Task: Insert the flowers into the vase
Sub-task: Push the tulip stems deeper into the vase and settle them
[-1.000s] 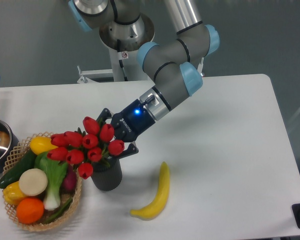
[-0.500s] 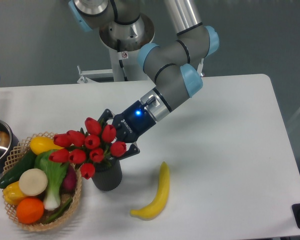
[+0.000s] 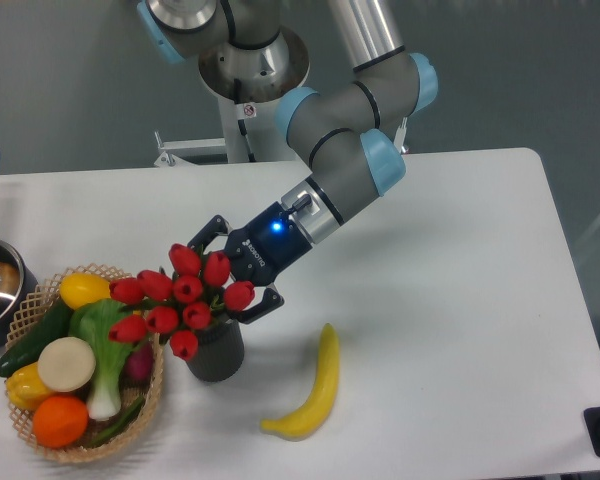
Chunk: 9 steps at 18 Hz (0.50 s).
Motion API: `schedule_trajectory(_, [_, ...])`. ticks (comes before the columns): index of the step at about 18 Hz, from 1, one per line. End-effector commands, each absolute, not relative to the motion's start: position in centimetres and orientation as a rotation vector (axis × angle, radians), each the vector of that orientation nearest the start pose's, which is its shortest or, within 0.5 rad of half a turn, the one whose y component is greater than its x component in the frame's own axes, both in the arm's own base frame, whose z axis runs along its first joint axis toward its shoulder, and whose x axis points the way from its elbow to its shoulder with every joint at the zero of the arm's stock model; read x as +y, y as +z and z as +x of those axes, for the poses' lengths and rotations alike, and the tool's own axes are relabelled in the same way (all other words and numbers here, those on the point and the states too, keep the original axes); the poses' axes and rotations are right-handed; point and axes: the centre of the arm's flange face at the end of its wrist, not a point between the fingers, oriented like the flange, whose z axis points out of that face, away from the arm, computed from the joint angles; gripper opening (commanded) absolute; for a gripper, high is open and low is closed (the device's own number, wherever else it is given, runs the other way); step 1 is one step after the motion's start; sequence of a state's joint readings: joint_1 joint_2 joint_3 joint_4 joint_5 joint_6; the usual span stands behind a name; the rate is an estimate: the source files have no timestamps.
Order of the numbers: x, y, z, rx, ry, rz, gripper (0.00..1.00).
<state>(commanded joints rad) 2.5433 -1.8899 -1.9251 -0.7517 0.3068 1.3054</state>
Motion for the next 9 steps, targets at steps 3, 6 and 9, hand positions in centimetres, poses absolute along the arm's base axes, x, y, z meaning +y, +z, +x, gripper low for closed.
schedule_trajectory(3, [49.44,30.63,-32.0,0.414,-0.456,-1.853,0.73])
schedule_trajectory(6, [49.34,30.86,-32.16,0.415,-0.448,-1.853,0.95])
schedule_trajectory(9, [49.0,31.01,-32.52,0.414,-0.43,-1.871,1.0])
